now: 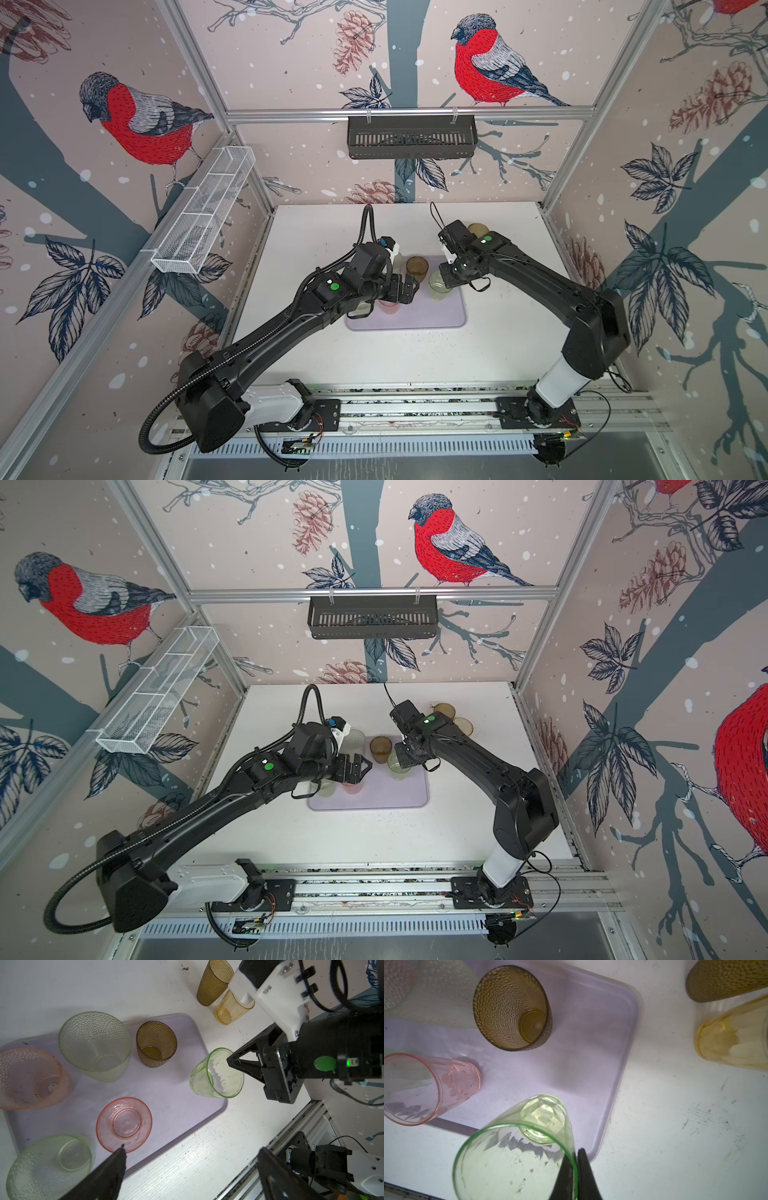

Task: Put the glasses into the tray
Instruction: 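Lift the light green cup and carry it over the tray with the right gripper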

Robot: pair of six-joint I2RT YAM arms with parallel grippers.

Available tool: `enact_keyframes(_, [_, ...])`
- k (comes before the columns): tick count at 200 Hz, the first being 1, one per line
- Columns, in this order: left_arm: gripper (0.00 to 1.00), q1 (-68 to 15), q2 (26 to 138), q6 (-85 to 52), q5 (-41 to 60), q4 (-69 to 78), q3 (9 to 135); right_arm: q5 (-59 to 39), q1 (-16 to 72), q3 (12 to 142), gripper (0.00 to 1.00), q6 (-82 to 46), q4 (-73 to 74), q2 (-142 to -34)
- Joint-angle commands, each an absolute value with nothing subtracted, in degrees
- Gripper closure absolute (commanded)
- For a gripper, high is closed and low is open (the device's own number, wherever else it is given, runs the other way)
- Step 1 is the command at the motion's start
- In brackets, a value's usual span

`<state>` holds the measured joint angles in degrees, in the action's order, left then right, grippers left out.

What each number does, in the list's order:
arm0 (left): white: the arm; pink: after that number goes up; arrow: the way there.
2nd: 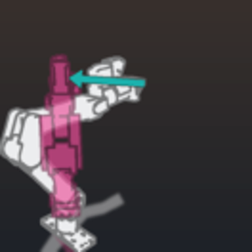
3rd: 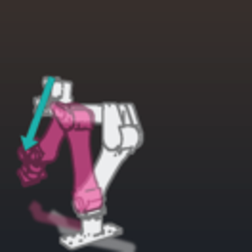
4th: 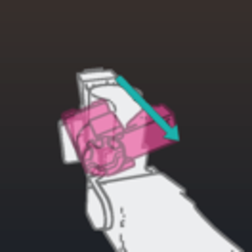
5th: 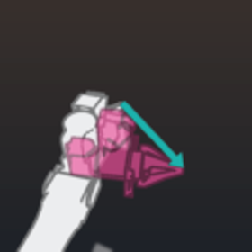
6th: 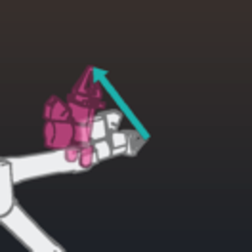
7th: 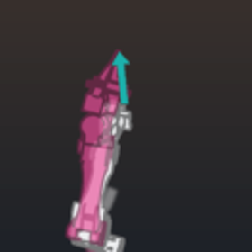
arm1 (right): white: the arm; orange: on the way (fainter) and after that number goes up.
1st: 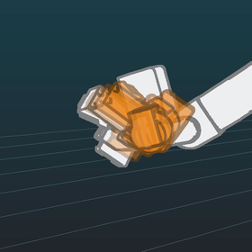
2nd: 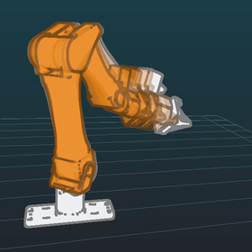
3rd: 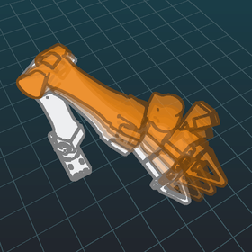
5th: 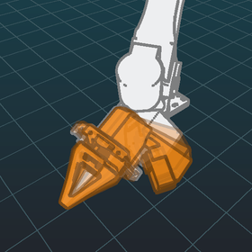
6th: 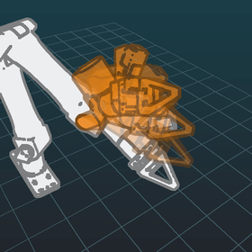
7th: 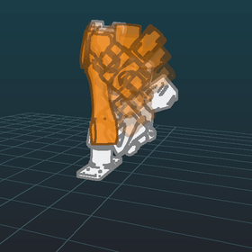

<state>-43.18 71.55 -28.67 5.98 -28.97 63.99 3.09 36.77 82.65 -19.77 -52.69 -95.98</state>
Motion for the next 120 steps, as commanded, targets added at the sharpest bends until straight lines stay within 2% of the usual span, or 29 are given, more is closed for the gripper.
enact_keyframes(1, [0.02,-42.98,70.53,-29.54,4.42,-29.39,63.73,2.11,37.46,83.2,0.95,-20.21,-51.15,-97.24])
enact_keyframes(120, [0.02,-42.51,66.32,-30.59,2.38,-31.9,60.75,0.61,40.75,86.11,0.95,-19.77,-48.52,-104.03])
